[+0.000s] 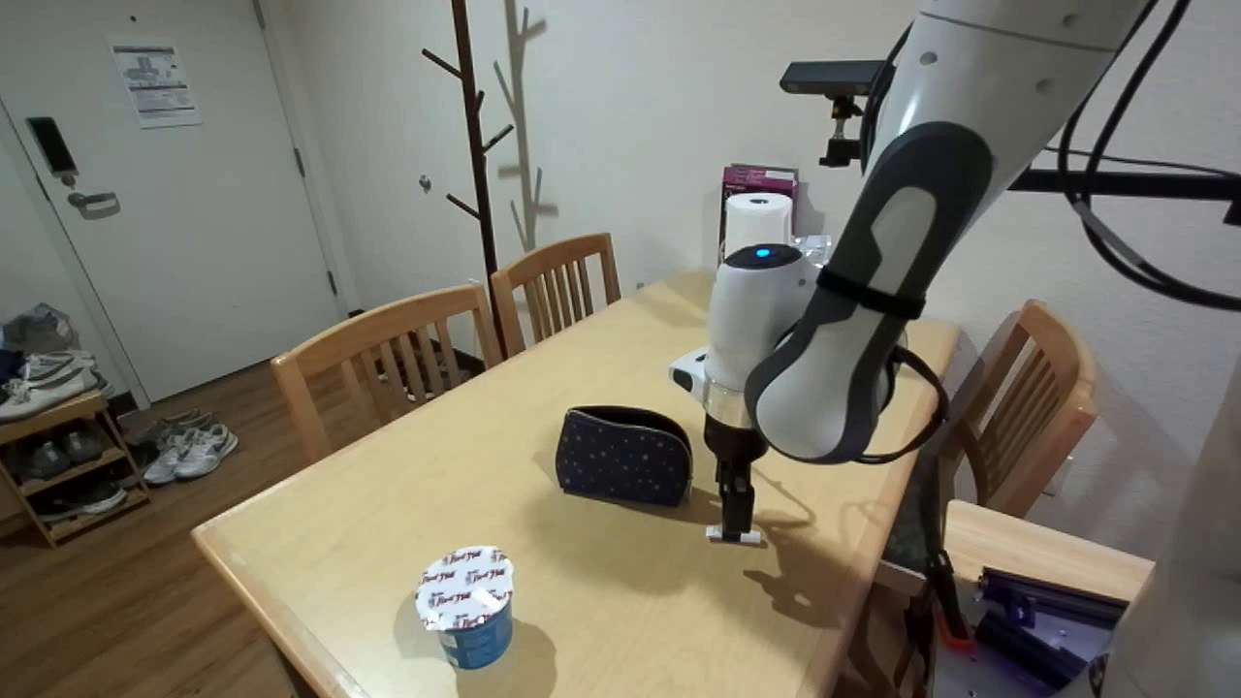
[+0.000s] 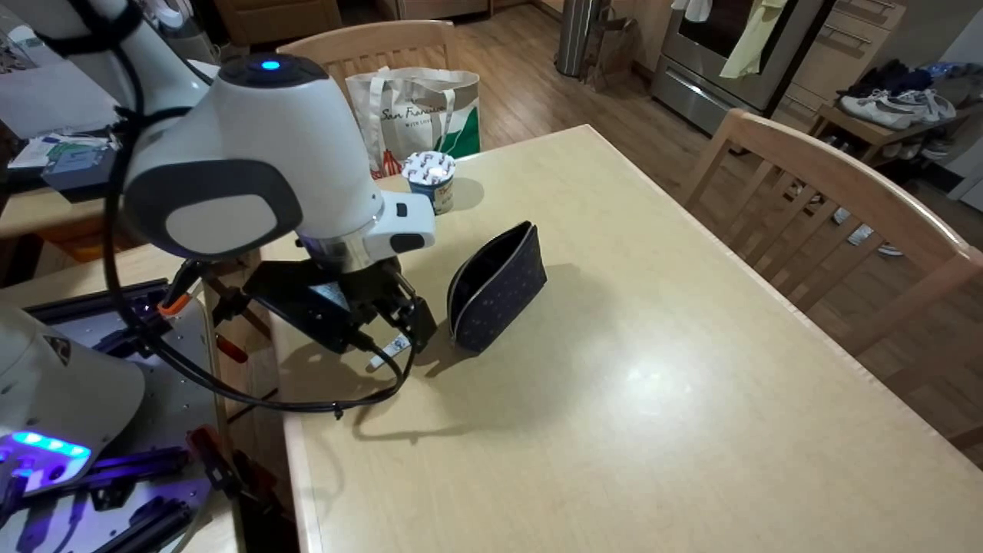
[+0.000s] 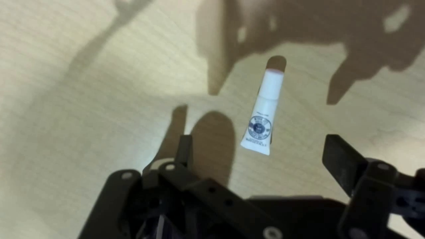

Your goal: Pick the tube on the table and put it in the purse

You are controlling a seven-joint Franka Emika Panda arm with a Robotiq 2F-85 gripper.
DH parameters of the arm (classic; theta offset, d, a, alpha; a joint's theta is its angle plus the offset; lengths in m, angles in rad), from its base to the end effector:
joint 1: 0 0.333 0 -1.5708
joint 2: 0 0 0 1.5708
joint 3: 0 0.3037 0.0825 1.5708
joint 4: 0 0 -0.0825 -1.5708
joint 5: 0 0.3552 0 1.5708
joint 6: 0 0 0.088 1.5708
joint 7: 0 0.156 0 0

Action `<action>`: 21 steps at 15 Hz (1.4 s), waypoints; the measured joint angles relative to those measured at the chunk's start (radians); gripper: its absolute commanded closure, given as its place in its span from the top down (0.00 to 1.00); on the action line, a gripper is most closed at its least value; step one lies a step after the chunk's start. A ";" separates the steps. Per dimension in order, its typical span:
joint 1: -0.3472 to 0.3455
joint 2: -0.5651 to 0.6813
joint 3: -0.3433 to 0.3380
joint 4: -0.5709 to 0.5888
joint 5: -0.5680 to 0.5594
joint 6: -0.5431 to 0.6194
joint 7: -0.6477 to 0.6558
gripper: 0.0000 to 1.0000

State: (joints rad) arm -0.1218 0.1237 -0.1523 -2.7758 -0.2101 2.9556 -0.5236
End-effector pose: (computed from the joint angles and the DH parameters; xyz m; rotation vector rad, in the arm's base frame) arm 0.3685 -0.0942 0.1484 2.9821 0.6929 0.0404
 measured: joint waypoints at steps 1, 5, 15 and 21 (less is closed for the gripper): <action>-0.012 0.015 0.011 0.000 0.012 0.001 0.000 1.00; -0.056 0.053 0.021 0.000 0.019 0.001 0.000 1.00; -0.116 0.125 0.087 0.007 0.003 0.070 -0.041 0.60; -0.195 0.124 0.143 0.022 0.004 0.071 -0.066 0.22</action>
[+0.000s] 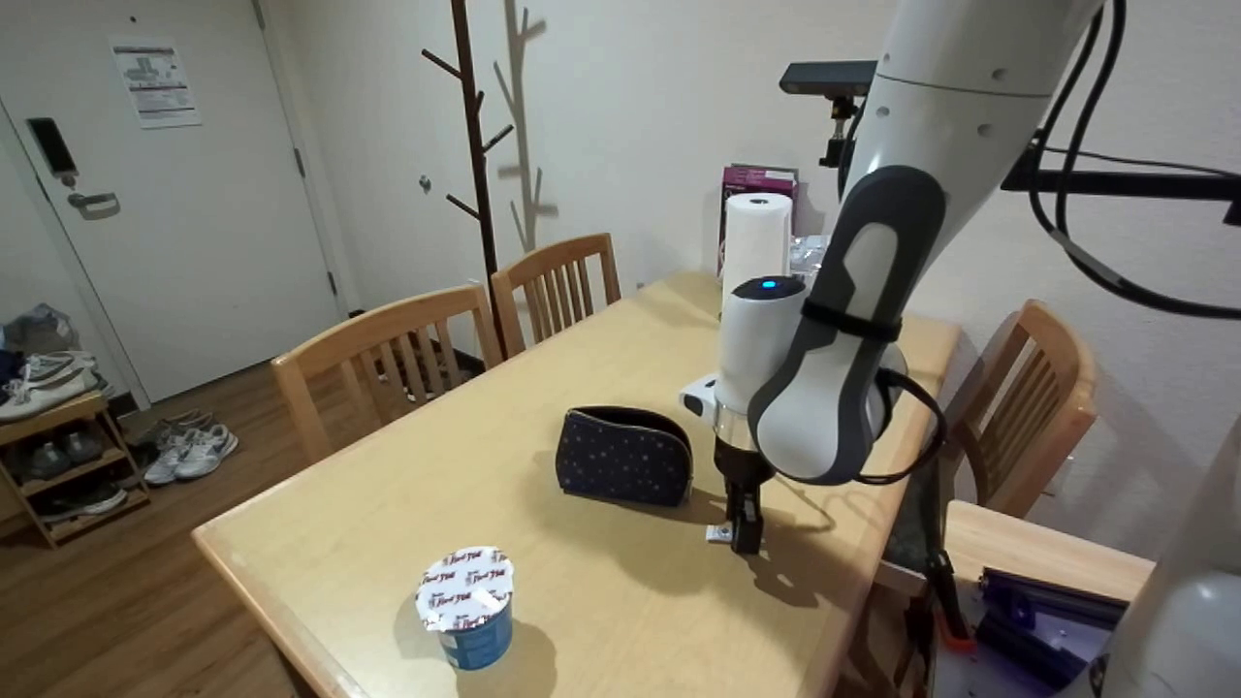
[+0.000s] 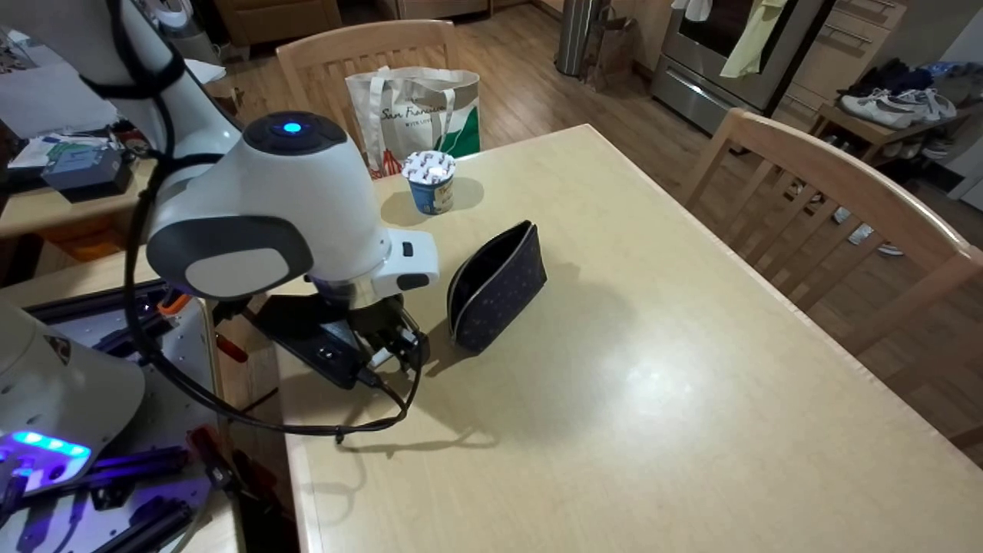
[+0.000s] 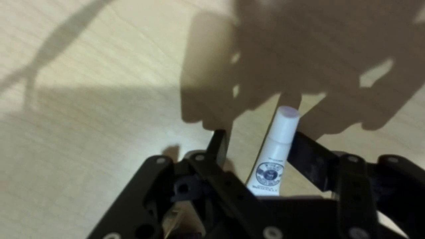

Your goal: Pick the tube on the table and put it in the purse

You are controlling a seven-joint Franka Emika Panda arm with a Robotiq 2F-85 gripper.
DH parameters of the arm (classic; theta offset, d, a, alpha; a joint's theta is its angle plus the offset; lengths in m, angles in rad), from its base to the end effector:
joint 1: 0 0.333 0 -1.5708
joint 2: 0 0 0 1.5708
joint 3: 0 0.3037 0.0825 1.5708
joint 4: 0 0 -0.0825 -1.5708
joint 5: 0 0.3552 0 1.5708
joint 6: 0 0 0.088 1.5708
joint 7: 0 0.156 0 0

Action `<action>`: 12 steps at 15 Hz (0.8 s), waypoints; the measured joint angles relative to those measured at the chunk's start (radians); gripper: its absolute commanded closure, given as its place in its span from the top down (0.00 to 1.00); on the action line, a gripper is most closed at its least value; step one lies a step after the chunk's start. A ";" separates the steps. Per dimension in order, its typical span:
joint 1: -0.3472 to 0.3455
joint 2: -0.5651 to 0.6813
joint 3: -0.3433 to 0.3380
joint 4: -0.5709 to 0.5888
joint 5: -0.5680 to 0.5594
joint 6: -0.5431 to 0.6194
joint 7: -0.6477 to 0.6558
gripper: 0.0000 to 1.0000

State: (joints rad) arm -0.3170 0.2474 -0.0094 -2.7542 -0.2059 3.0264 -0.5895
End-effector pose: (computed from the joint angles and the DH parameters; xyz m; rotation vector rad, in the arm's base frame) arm 0.3606 -0.1075 0.1130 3.0207 0.7195 0.0145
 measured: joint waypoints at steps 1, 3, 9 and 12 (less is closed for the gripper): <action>-0.010 0.000 0.006 0.002 0.000 0.000 -0.005 0.14; -0.024 0.000 0.016 0.004 0.000 0.001 -0.010 0.03; -0.011 -0.006 0.017 0.005 -0.005 -0.007 -0.011 0.04; 0.062 -0.059 -0.036 0.017 -0.049 -0.075 0.001 0.04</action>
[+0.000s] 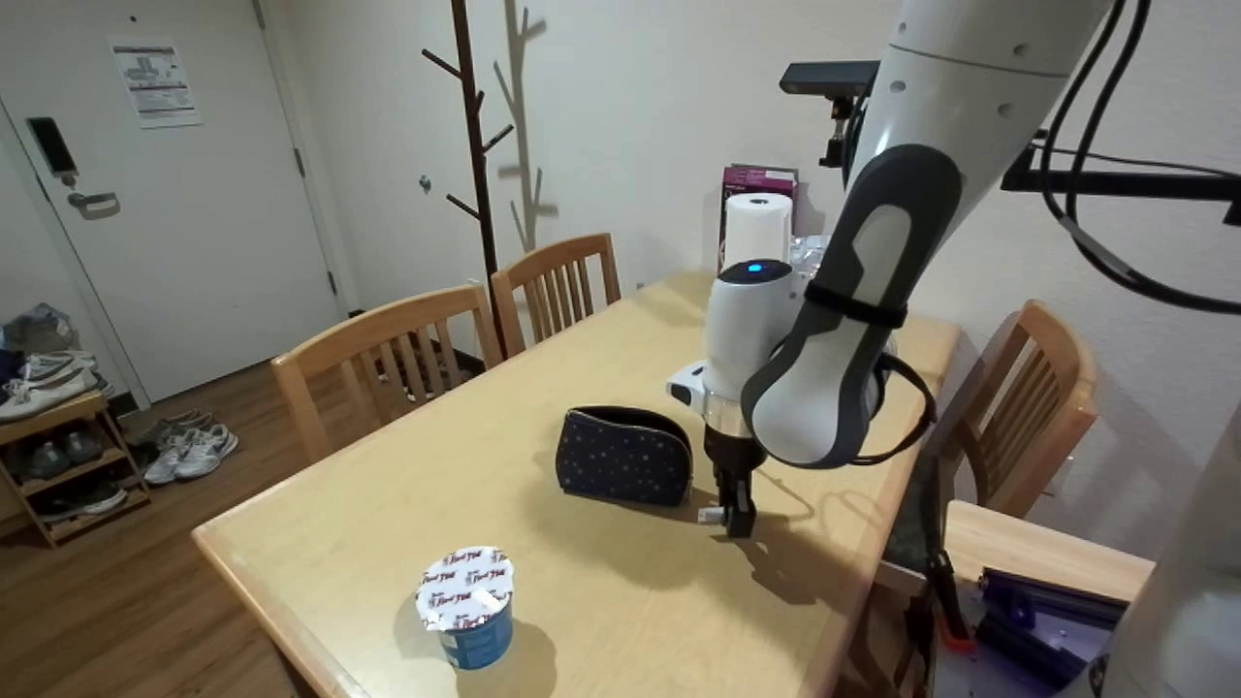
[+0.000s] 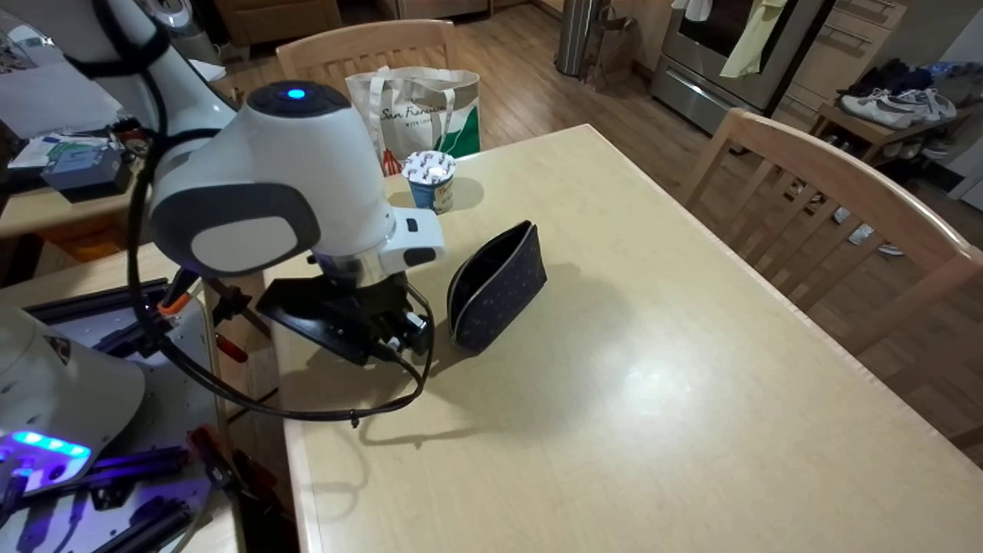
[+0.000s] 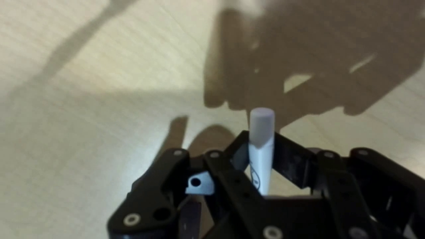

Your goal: Pick the tube on the table and put it in the purse

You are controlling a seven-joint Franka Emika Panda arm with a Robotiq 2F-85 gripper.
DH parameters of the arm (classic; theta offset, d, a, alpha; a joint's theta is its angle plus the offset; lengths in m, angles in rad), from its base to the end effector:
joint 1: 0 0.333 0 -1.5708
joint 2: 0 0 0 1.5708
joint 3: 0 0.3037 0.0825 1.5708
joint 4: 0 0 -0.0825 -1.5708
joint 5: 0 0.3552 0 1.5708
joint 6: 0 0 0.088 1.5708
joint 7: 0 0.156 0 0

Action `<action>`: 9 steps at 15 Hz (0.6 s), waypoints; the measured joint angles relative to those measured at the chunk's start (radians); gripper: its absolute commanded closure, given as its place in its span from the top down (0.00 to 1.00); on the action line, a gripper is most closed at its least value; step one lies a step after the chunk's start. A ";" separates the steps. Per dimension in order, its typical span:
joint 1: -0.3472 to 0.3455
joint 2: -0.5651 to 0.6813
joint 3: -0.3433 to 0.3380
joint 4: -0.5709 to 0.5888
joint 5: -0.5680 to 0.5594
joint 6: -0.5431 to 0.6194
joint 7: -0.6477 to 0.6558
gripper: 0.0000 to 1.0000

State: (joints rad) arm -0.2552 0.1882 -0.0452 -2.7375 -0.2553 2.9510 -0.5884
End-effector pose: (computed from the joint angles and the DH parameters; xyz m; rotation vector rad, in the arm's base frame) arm 0.3713 -0.1014 0.1325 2.9661 0.8194 -0.0059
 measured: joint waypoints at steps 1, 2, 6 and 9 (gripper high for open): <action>0.029 -0.030 -0.020 0.008 -0.027 -0.041 0.012 0.04; 0.053 -0.064 -0.033 0.015 -0.052 -0.083 0.022 0.04; 0.116 -0.214 -0.036 0.042 -0.088 -0.227 0.031 0.17; 0.145 -0.301 -0.033 0.042 -0.088 -0.272 0.030 0.17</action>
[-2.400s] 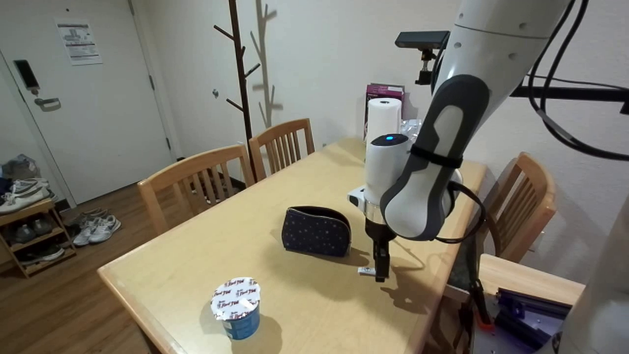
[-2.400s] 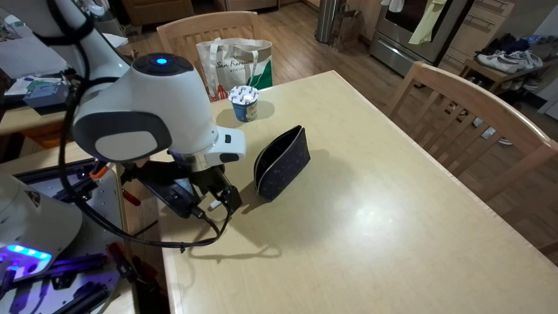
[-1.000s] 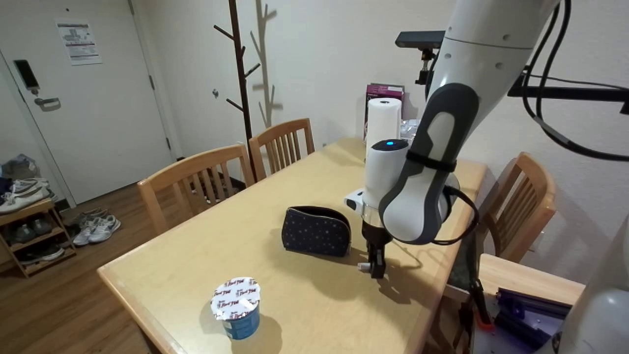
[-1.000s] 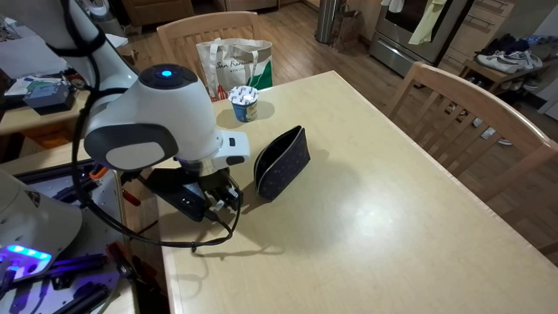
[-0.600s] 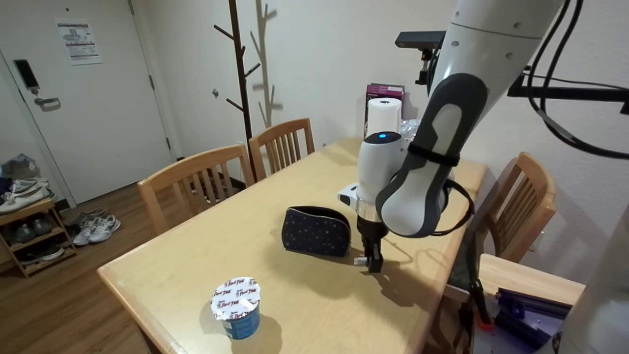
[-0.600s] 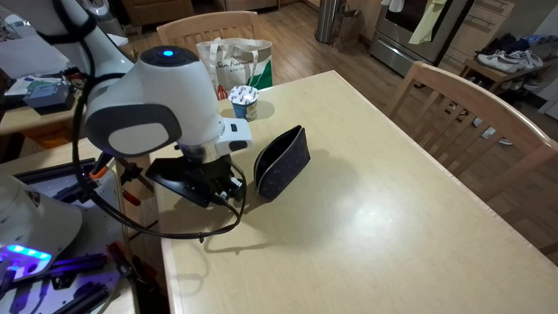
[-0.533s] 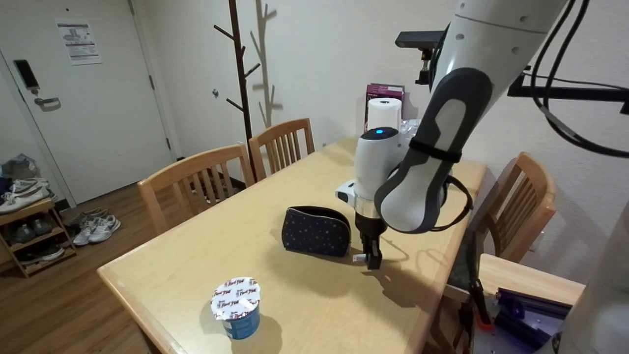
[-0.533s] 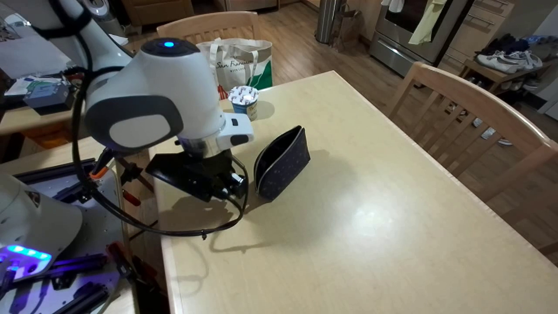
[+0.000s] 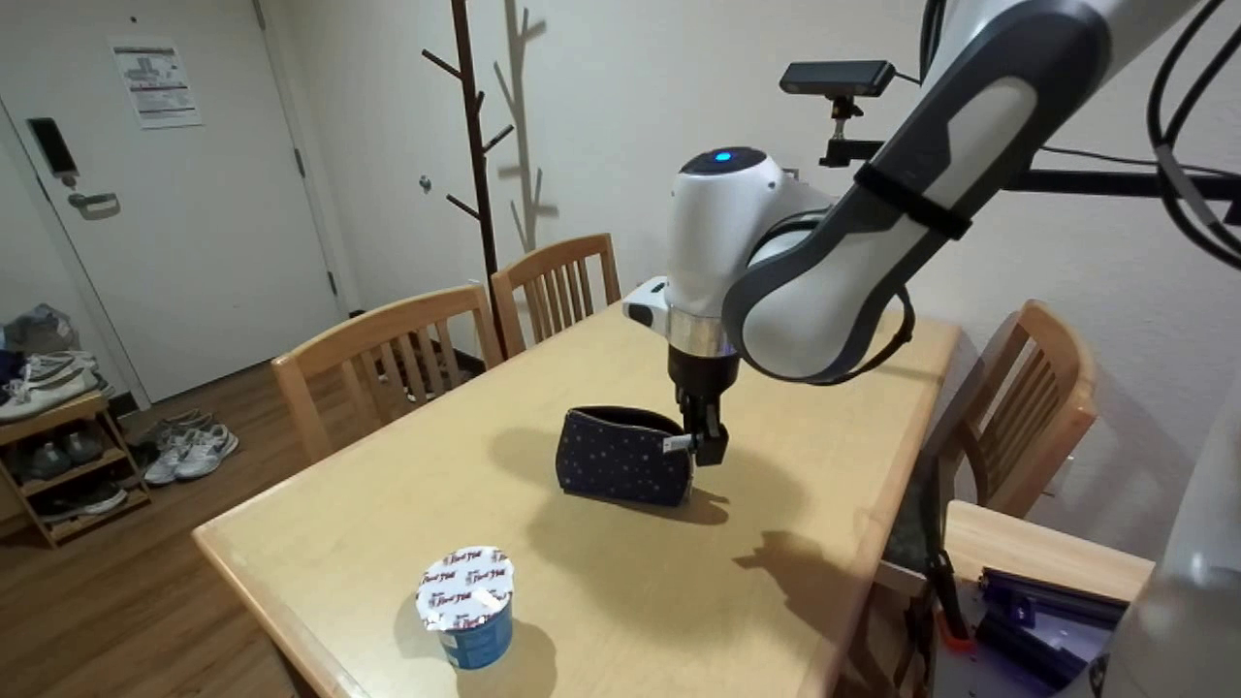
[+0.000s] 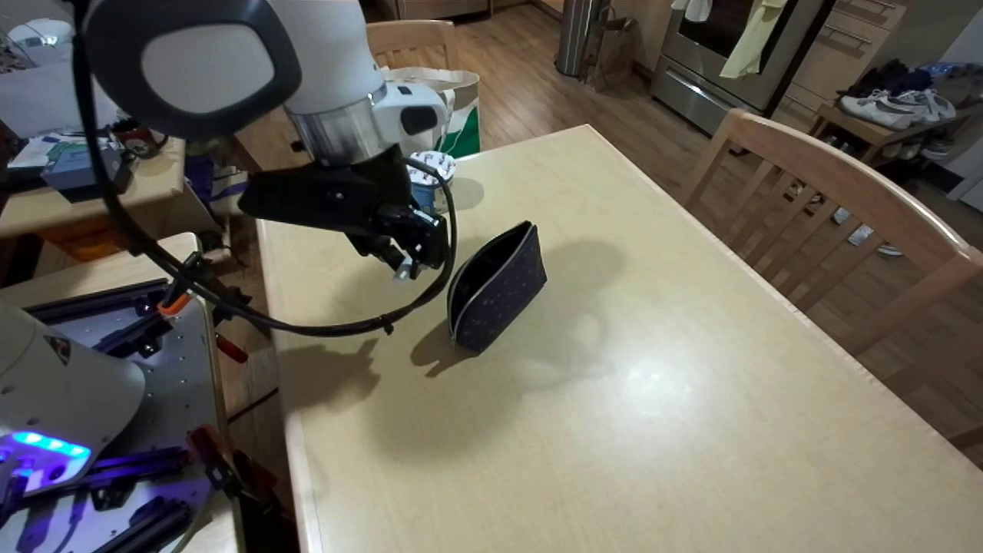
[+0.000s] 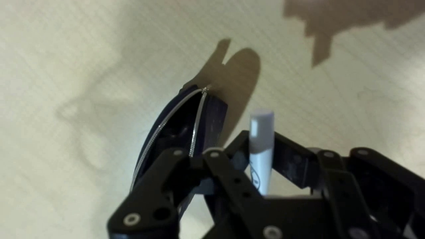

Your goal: Pick the tube on the table and put it in the purse

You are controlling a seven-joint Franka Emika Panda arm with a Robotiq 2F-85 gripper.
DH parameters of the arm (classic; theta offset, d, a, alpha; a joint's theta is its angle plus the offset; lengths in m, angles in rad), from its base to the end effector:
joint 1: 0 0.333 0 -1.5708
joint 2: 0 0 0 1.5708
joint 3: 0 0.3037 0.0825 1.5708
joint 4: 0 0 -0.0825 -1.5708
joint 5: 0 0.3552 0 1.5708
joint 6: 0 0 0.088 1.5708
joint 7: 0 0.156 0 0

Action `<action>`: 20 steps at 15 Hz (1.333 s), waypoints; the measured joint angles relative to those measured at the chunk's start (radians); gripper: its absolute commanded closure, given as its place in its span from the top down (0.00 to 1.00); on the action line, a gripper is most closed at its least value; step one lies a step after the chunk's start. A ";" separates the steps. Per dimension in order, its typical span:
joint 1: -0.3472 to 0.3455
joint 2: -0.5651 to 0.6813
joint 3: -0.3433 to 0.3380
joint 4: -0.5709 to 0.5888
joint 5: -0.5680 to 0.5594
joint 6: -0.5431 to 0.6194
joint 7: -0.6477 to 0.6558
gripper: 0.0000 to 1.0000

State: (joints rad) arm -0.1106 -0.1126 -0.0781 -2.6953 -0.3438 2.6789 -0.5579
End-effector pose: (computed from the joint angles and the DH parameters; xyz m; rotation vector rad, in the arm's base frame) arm 0.4018 -0.0726 0.2394 2.7939 0.9729 0.0466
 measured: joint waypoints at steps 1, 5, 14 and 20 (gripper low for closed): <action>0.001 -0.010 0.000 -0.002 0.000 -0.005 0.000 0.17; 0.002 -0.013 -0.003 -0.005 0.000 -0.004 0.000 0.04; -0.004 0.034 -0.053 0.090 -0.033 0.086 0.042 0.04; -0.007 0.197 -0.070 0.148 0.195 0.129 -0.087 0.04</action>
State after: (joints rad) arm -0.1176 0.0843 -0.1479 -2.5471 -0.1484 2.8081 -0.6453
